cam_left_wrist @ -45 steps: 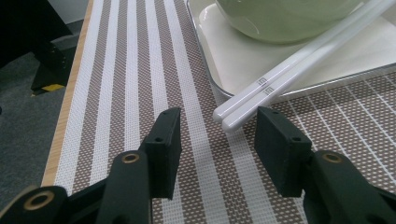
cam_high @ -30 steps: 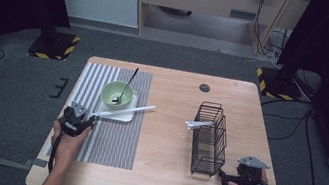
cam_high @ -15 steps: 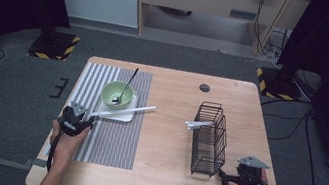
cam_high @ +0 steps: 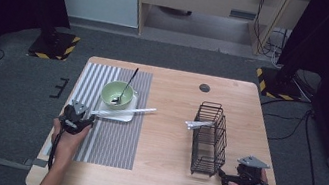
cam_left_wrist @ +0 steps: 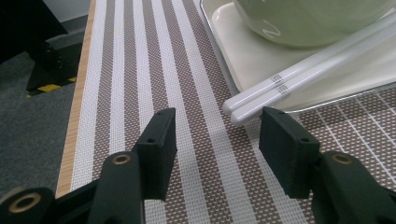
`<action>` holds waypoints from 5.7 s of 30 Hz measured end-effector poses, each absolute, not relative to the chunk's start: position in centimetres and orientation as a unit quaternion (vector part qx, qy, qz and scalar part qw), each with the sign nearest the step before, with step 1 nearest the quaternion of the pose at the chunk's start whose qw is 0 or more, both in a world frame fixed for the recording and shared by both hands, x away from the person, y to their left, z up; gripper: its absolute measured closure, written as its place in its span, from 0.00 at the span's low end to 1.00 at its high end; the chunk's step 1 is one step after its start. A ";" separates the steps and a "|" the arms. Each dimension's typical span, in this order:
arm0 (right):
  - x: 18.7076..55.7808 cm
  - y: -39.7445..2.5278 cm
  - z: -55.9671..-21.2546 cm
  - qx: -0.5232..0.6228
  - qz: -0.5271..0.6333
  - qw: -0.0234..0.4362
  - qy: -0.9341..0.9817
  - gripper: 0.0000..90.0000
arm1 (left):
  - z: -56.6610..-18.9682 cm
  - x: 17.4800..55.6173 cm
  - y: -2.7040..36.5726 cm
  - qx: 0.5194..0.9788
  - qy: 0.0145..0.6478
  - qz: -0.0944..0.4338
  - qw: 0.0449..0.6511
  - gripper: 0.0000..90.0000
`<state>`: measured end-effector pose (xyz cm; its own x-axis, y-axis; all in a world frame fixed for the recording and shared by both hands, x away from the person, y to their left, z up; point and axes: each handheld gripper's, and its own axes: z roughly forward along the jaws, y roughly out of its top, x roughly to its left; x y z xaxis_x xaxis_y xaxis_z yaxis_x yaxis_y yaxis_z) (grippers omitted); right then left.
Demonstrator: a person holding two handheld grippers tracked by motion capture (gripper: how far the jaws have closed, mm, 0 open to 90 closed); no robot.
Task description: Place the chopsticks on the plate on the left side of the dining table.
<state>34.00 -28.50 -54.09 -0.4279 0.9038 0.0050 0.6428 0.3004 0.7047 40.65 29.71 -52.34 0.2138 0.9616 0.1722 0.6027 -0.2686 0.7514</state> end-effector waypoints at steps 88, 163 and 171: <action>34.0 -28.5 -54.1 0.495 0.323 0.203 0.781 0.01 | -52.0 43.0 31.1 0.726 0.544 0.331 0.258 0.47; 34.0 -28.5 -54.1 0.495 0.323 0.203 0.781 0.01 | -49.6 41.2 27.4 0.753 0.517 0.210 0.348 0.06; 34.0 -28.5 -54.1 0.495 0.323 0.204 0.781 0.01 | -48.6 40.2 27.0 0.755 0.510 0.193 0.363 0.05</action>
<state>33.97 -28.48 -54.10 -0.4274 0.9040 0.0016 0.6413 0.3020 0.7054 40.22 26.95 -48.60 0.4046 0.9110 -0.0797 0.6308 -0.2149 0.7456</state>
